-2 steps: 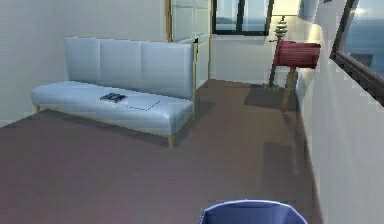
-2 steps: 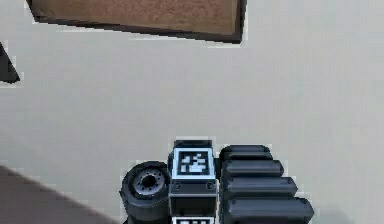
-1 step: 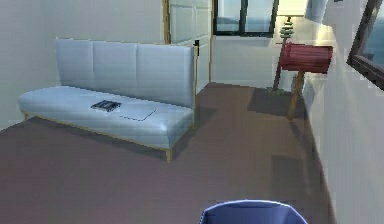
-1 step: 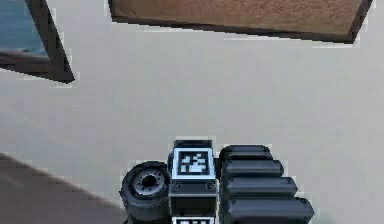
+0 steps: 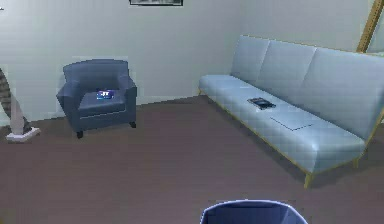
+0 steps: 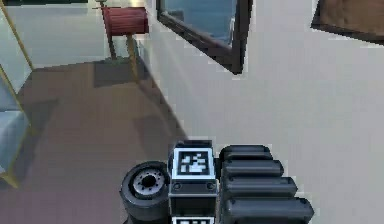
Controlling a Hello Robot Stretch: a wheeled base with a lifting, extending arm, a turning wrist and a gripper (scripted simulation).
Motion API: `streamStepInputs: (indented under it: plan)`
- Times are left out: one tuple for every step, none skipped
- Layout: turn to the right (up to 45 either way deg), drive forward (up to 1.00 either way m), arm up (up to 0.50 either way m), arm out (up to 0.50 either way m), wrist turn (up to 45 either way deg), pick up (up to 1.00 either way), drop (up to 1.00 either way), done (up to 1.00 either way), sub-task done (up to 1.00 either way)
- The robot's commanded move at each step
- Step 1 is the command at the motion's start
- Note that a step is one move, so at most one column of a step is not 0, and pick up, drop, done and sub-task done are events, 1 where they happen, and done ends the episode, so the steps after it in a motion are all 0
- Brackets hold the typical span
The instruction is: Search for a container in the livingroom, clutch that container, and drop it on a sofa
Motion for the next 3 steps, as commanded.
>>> streamStepInputs:
  plan:
    - [0.0, 1.0, 0.0, 0.0, 0.0, 0.0, 0.0, 0.0, 0.0]
    - [0.0, 1.0, 0.0, 0.0, 0.0, 0.0, 0.0, 0.0, 0.0]
    - [0.0, 0.3, 0.0, 0.0, 0.0, 0.0, 0.0, 0.0, 0.0]
